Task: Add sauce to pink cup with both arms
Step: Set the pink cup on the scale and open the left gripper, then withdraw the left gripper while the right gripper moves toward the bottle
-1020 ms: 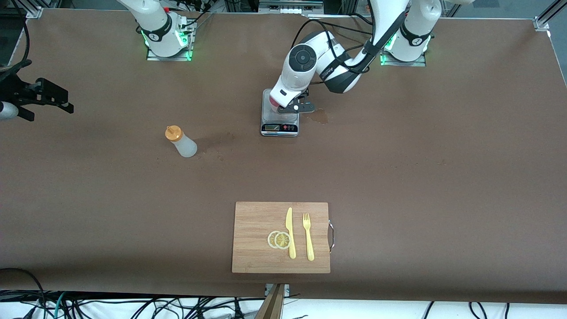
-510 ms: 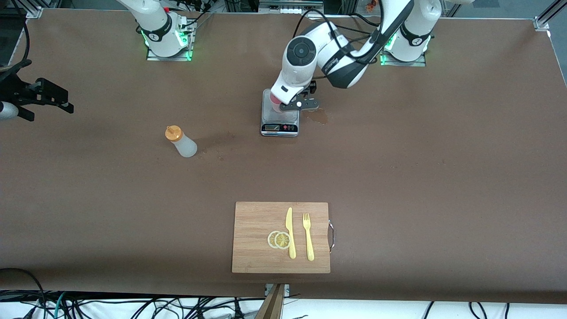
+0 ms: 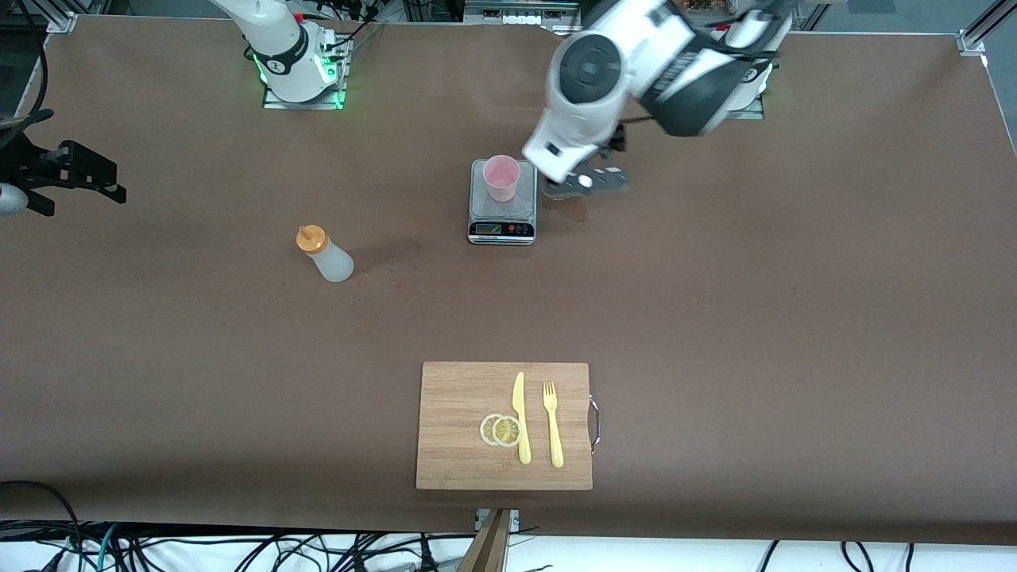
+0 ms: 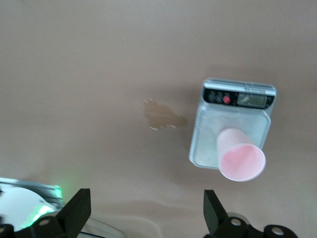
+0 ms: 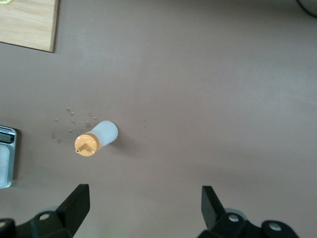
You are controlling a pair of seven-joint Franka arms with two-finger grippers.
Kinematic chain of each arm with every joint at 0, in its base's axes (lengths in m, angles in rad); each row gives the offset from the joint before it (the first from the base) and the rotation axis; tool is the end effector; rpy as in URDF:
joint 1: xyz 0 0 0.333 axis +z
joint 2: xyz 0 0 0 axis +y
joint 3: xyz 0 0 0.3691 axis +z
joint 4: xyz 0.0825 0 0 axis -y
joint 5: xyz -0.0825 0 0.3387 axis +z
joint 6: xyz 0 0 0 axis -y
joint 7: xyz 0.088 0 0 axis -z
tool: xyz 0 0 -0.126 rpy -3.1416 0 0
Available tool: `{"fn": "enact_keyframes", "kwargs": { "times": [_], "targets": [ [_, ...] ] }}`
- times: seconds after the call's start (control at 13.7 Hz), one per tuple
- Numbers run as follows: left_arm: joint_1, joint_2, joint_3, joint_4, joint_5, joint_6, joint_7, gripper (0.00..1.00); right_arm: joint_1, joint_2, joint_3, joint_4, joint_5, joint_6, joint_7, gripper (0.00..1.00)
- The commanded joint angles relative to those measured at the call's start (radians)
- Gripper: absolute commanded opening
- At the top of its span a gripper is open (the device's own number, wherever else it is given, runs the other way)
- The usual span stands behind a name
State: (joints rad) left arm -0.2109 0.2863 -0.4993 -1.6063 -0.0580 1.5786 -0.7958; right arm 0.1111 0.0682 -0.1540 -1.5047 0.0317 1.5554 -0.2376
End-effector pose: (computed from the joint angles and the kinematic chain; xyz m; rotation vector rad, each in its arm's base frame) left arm 0.4491 -0.3516 0.5066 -3.0459 -0.1407 0.5186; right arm 0.5317 -0.0153 0.6503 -3.1033 -0.3038 0.0211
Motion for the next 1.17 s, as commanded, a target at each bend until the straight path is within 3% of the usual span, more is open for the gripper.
{"fn": "enact_keyframes", "kwargs": {
  "times": [0.0, 0.15, 0.29, 0.58, 0.8, 1.09],
  "targets": [
    [0.131, -0.042, -0.005, 0.063, 0.023, -0.097, 0.194, 1.00, -0.002, -0.007, 0.001, 0.014, -0.013, -0.038, -0.005, 1.00],
    [0.185, -0.074, 0.030, 0.095, 0.021, -0.123, 0.320, 1.00, 0.001, -0.005, 0.005, 0.012, -0.012, -0.054, -0.005, 1.00],
    [0.118, -0.114, 0.236, 0.094, 0.006, -0.115, 0.448, 1.00, 0.002, -0.007, 0.019, 0.012, -0.013, -0.096, -0.043, 1.00],
    [0.145, -0.196, 0.428, 0.036, 0.007, -0.016, 0.627, 1.00, 0.004, 0.015, 0.033, 0.004, 0.023, -0.109, -0.296, 1.00],
    [0.211, -0.248, 0.447, -0.050, 0.021, 0.049, 0.818, 1.00, -0.005, 0.057, 0.028, -0.017, 0.121, -0.103, -0.556, 1.00],
    [0.219, -0.226, 0.441, -0.035, 0.029, 0.054, 0.854, 1.00, -0.080, 0.174, 0.021, -0.025, 0.307, -0.094, -0.861, 1.00]
  ]
}}
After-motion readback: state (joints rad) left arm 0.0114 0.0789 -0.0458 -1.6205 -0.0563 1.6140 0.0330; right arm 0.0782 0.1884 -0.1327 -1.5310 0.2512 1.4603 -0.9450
